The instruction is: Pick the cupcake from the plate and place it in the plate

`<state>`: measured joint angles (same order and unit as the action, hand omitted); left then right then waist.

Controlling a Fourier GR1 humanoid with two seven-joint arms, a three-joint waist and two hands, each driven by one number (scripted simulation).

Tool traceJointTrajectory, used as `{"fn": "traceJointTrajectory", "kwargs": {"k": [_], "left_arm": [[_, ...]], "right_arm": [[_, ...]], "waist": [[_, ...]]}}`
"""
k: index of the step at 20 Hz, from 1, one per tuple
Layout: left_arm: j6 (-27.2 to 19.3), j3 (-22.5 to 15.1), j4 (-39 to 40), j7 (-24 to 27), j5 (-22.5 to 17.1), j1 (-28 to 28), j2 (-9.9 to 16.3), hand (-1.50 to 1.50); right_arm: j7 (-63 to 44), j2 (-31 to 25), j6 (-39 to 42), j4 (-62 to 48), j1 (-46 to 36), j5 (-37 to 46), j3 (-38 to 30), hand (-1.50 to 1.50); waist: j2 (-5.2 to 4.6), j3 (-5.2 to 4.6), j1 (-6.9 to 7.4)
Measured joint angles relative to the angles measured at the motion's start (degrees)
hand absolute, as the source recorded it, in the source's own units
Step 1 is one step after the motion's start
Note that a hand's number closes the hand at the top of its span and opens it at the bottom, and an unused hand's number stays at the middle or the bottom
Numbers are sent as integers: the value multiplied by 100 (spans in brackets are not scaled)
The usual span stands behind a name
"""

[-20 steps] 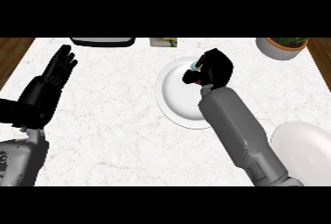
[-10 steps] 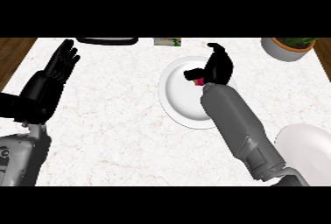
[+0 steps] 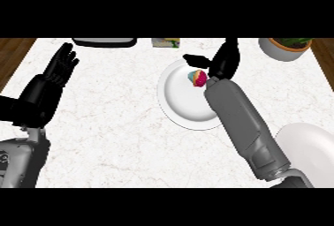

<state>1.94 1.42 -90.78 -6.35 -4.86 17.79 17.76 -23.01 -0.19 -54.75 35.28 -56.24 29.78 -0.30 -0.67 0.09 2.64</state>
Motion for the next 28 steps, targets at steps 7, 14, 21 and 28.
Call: {"fn": "traceJointTrajectory", "kwargs": {"k": [7,14,21,28], "left_arm": [[-8,177,-121,-53,7,-194,38,0],[65,347,24,13,-6,-194,77,0],[156,399,-87,70,36,-342,55,0],[169,419,-135,-51,126,-247,-46,0]], "right_arm": [[498,-4,-257,1142,982,-568,79,-150],[465,-298,59,3367,2816,-590,468,-150],[154,-759,522,5537,4758,-405,851,-150],[591,-1121,937,6894,6263,-768,803,-150]], "waist": [[77,-6,-231],[110,-11,-390],[100,-12,-362],[82,-10,-324]]}}
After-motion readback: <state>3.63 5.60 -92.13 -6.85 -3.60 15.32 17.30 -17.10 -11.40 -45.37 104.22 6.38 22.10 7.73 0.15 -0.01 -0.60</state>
